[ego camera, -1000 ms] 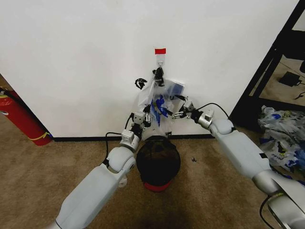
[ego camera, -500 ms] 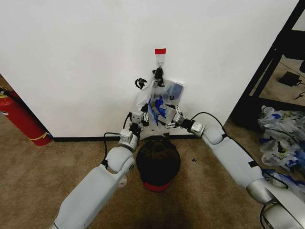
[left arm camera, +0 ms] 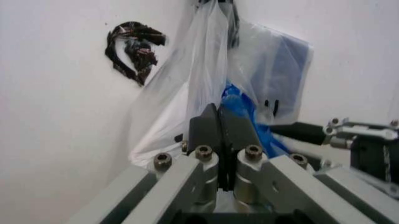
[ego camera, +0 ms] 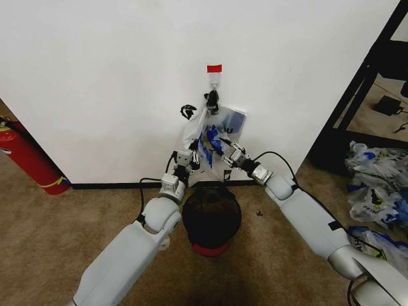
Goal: Pick up the garbage bag from the wall and place it over the trash bin.
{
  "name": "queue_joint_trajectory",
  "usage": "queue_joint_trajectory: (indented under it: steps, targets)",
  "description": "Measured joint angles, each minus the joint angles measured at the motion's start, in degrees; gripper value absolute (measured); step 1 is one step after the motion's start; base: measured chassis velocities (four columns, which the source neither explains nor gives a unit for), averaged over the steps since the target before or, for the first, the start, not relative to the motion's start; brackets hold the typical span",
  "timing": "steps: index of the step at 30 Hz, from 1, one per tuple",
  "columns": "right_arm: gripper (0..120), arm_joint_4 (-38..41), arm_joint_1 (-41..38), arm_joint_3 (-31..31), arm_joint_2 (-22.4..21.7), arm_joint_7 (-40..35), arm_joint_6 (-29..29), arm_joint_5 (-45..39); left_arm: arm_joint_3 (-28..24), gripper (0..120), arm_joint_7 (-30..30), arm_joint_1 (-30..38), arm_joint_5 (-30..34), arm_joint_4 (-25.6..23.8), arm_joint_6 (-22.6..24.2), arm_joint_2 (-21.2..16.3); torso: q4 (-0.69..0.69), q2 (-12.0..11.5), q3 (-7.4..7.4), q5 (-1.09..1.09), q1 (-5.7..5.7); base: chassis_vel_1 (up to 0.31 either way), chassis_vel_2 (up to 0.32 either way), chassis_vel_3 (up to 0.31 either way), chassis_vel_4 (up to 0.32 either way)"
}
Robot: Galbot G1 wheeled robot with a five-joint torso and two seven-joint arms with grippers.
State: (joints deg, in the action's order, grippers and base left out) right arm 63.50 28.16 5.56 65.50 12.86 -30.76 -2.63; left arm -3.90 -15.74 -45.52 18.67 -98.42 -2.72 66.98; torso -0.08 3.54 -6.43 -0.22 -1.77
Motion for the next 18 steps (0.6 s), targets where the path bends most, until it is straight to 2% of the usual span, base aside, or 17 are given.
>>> queue_joint_trajectory:
  steps: [5,6,7,9,12,16,18]
  targets:
    - [0,2.94,1.03,0.11,-1.12,-2.71,1.83,-7.03,0.32,0,-0.05,-0.44,-0.03,-0.3,-0.08,-0.21,0.0,0.0,0.0,0.0,0.0,0.0,0.0,0.0,0.0]
    - [0,5.38,2.23,0.34,-1.93,-3.59,2.89,-12.25,0.43,0,-0.05,-0.6,-0.04,-0.34,-0.28,-0.27,0.0,0.0,0.0,-0.01,0.0,0.0,0.0,0.0,0.0]
    - [0,5.38,2.23,0.34,-1.93,-3.59,2.89,-12.25,0.43,0,-0.05,-0.6,-0.04,-0.34,-0.28,-0.27,0.0,0.0,0.0,-0.01,0.0,0.0,0.0,0.0,0.0]
    - [0,9.54,4.09,0.65,-3.15,-4.95,4.1,-19.85,0.59,0,-0.05,-0.71,-0.04,-0.32,-0.73,-0.32,0.0,0.0,0.0,0.0,0.0,0.0,0.0,0.0,0.0]
    - [0,18.57,8.0,0.86,-5.34,-8.63,6.36,-31.1,0.77,0,-0.09,-0.72,0.0,0.46,-1.8,-0.45,-0.02,0.01,0.0,0.0,0.0,0.0,0.0,0.0,0.0]
    - [0,25.39,11.31,0.84,-6.3,-10.37,6.98,-37.61,1.22,0,-0.83,-1.2,-0.04,1.15,-3.25,-0.37,-0.03,0.02,0.01,0.0,0.0,0.0,0.0,0.0,0.0]
    - [0,28.71,13.12,0.79,-6.28,-11.36,7.2,-40.64,1.68,0,-1.74,-2.01,-0.44,1.69,-4.63,-0.11,0.01,0.01,0.01,0.0,0.0,0.0,0.0,0.0,0.0]
